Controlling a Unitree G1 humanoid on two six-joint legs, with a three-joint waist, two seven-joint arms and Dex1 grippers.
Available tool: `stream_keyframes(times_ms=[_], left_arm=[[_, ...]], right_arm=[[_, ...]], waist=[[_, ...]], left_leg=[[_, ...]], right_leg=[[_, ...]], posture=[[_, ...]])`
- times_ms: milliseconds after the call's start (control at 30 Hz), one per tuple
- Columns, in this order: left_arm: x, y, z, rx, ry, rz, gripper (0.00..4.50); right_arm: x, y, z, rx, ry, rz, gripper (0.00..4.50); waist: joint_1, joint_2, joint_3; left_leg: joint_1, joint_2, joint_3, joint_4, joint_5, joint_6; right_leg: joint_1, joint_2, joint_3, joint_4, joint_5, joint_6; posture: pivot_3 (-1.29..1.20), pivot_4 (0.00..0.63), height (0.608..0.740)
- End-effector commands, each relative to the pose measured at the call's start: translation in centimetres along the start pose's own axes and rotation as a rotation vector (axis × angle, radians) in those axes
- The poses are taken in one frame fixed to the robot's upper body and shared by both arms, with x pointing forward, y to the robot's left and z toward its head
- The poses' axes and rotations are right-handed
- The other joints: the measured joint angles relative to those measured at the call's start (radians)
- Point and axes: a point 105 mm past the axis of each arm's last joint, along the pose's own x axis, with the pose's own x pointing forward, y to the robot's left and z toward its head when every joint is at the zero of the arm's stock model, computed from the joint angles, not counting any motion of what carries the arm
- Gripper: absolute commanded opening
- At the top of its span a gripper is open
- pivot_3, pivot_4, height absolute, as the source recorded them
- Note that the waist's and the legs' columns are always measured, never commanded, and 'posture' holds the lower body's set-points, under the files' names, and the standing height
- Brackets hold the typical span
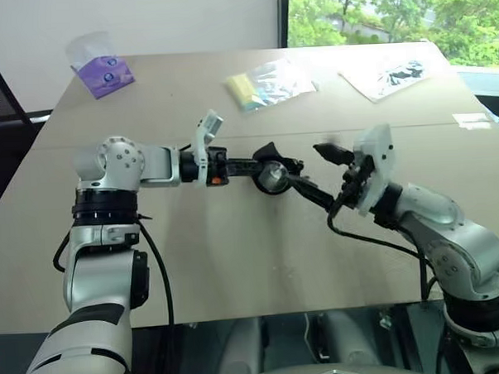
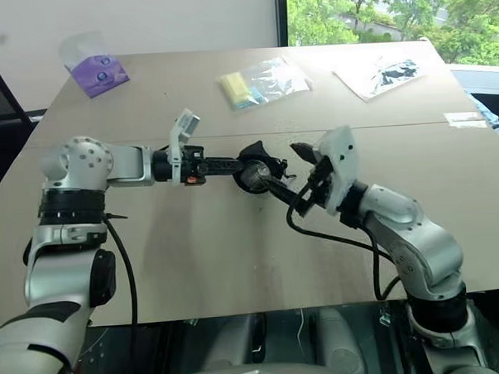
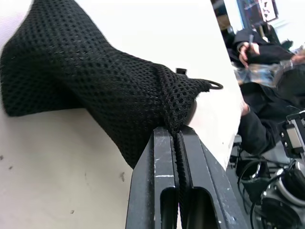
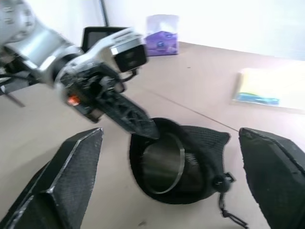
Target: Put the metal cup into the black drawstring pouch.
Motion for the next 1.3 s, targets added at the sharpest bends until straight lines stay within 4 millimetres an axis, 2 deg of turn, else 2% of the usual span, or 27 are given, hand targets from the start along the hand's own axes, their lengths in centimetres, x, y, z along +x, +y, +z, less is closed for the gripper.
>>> stream_keyframes(times_ms=[33,133,200,267,433,567,667,867,933,1067,1133,1200,1233,1267,1300], left_arm=[[-1.5,-0.5,0.6,0.063,-0.019,-0.009,0.0],[-2.3,-0.4,0.7,0.079,-0.014,0.0,0.0],[-2.6,-0.3,0.6,0.096,-0.008,0.011,0.0],[-2.7,-0.3,0.5,0.101,-0.003,0.017,0.0],[-3.0,0.0,0.0,0.11,0.007,0.049,0.0],[-3.2,-0.1,-0.1,0.111,0.002,0.049,0.0],[-3.4,0.0,-0.3,0.109,-0.002,0.059,0.0],[-3.5,0.4,-0.5,0.115,-0.025,0.072,0.0],[-3.3,0.3,-0.5,0.118,-0.046,0.054,0.0],[-2.8,-0.2,-0.2,0.193,-0.117,0.017,0.0],[-2.4,-0.3,0.8,0.305,-0.219,0.039,0.0],[-2.4,-1.2,0.7,0.298,-0.232,-0.046,0.0],[-2.4,-2.1,0.6,0.336,-0.228,-0.093,0.56],[-2.3,-2.5,0.7,0.389,-0.236,-0.102,0.79],[-1.9,-2.5,0.9,0.452,-0.251,-0.08,1.28]], right_arm=[[0.1,-1.2,-3.7,-0.156,0.192,-0.055,4.46],[1.3,-3.3,-7.4,-0.21,0.303,-0.15,4.46],[2.6,-4.0,-9.0,-0.245,0.325,-0.175,4.46],[3.6,-4.2,-9.4,-0.268,0.308,-0.179,4.46],[7.2,-3.4,-8.7,-0.142,0.191,-0.136,4.46],[8.2,-3.5,-8.7,-0.123,0.175,-0.132,4.46],[8.5,-4.1,-8.8,-0.102,0.167,-0.169,3.69],[7.0,-5.5,-8.6,-0.125,0.162,-0.238,0.85],[6.3,-5.8,-8.0,-0.126,0.152,-0.252,0.05],[4.5,-6.8,-6.1,-0.132,0.131,-0.284,0.05],[3.5,-7.3,-4.6,-0.166,0.121,-0.306,0.05],[2.6,-7.8,-2.8,-0.241,0.127,-0.328,0.05],[2.1,-7.9,-1.6,-0.295,0.132,-0.338,0.0],[1.6,-8.0,-0.6,-0.347,0.138,-0.345,0.0],[1.1,-8.0,0.6,-0.404,0.145,-0.349,0.0]], waist=[[-0.005,0.0,0.0],[-0.009,0.0,0.0],[-0.009,0.0,0.0],[-0.01,0.0,0.001],[-0.009,0.0,0.001],[-0.004,0.001,0.001],[-0.004,0.0,0.001],[-0.006,0.001,0.001],[-0.005,0.001,0.001],[-0.005,0.001,0.002],[-0.003,0.001,0.002],[-0.001,0.001,0.002],[-0.001,0.001,0.002],[-0.002,0.001,0.002],[-0.002,0.001,0.002]], left_leg=[[0.0,0.0,0.001,0.0,0.0,0.0],[0.001,0.0,0.001,0.0,0.0,0.001],[0.001,0.001,0.001,0.0,0.0,0.001],[0.0,0.001,0.001,0.0,0.0,0.001],[0.0,0.001,0.001,0.0,0.002,-0.004],[0.0,0.001,0.001,0.001,0.002,-0.004],[0.0,0.0,0.001,0.001,0.002,-0.004],[0.0,0.001,0.0,0.0,0.002,-0.004],[0.0,0.001,0.0,0.0,0.002,-0.004],[0.0,0.001,0.0,0.001,0.002,-0.004],[0.0,0.001,0.0,0.001,0.002,-0.004],[0.0,0.001,0.0,0.001,0.002,-0.004],[-0.001,0.001,0.0,0.001,0.002,-0.004],[-0.001,0.001,0.0,0.001,0.002,-0.004],[-0.001,0.001,0.0,0.0,0.002,-0.004]], right_leg=[[0.0,0.0,0.0,0.0,0.0,0.0],[-0.001,0.002,0.0,0.0,0.0,0.0],[-0.001,0.002,0.001,0.001,0.0,0.0],[-0.001,0.002,0.001,0.001,0.0,0.0],[-0.001,0.001,0.001,0.001,0.0,0.0],[-0.001,0.001,0.001,0.001,0.0,0.0],[-0.001,0.001,0.0,0.001,0.0,0.0],[-0.001,0.0,0.001,0.001,0.0,0.0],[-0.001,0.0,0.001,0.001,0.0,0.0],[-0.001,-0.001,0.001,0.001,0.0,0.0],[-0.001,-0.002,0.001,0.001,0.0,0.0],[0.0,-0.003,0.002,0.001,0.0,0.0],[0.0,-0.002,0.003,0.001,0.0,0.0],[-0.001,-0.002,0.003,0.001,0.0,0.0],[-0.001,-0.002,0.003,0.001,0.0,0.0]], posture=[[0.0,0.15,0.74],[0.0,0.15,0.74],[0.0,0.15,0.74],[0.0,0.15,0.74],[0.0,0.15,0.74],[0.0,0.15,0.74],[0.0,0.15,0.74],[0.0,0.15,0.74],[0.0,0.15,0.74],[0.0,0.15,0.74],[0.0,0.15,0.74],[0.0,0.15,0.74],[0.0,0.15,0.74],[0.0,0.15,0.74],[0.0,0.15,0.74]])
